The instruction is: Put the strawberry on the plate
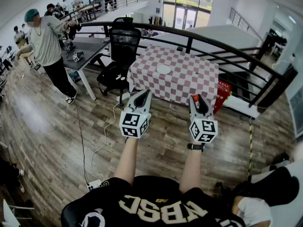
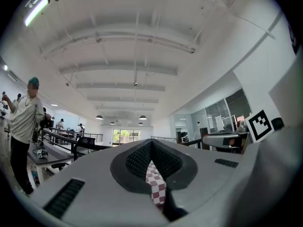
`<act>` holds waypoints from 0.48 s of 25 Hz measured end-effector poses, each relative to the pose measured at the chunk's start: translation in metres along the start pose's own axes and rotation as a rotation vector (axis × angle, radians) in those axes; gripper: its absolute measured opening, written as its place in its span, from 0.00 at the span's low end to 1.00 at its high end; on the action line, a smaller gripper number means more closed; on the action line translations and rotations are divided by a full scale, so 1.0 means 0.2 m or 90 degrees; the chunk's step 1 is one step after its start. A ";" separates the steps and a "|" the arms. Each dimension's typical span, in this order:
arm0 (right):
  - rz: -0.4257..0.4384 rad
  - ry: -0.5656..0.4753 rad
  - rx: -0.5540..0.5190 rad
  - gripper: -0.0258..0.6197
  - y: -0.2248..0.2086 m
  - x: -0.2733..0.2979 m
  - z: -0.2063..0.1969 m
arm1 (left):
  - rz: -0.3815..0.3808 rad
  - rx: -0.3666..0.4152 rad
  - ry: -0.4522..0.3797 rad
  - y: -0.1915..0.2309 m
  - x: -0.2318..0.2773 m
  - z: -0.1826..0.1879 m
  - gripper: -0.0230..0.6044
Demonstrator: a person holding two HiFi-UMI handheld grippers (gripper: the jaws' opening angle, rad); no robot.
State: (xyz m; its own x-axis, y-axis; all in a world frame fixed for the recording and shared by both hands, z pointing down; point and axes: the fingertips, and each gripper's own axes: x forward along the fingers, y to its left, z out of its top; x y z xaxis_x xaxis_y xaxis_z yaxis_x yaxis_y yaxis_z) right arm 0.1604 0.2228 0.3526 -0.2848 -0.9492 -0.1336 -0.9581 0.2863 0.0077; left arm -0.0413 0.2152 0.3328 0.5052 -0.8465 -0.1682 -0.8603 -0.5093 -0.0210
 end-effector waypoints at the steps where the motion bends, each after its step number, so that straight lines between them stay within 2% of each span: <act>1: 0.005 -0.001 -0.003 0.28 0.01 0.00 0.02 | 0.002 -0.002 -0.002 0.00 0.00 0.01 0.06; 5: 0.019 -0.003 -0.008 0.28 0.04 0.00 0.03 | 0.002 -0.001 -0.003 -0.02 0.01 0.02 0.06; 12: 0.030 0.011 0.009 0.28 0.04 -0.04 -0.08 | 0.001 -0.003 0.022 -0.10 -0.01 -0.10 0.06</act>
State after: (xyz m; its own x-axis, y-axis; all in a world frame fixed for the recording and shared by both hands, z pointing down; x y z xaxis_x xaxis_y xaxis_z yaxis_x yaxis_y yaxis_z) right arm 0.1556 0.2313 0.3691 -0.3302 -0.9368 -0.1158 -0.9431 0.3325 -0.0005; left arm -0.0237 0.2247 0.3529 0.5061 -0.8521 -0.1336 -0.8608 -0.5087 -0.0160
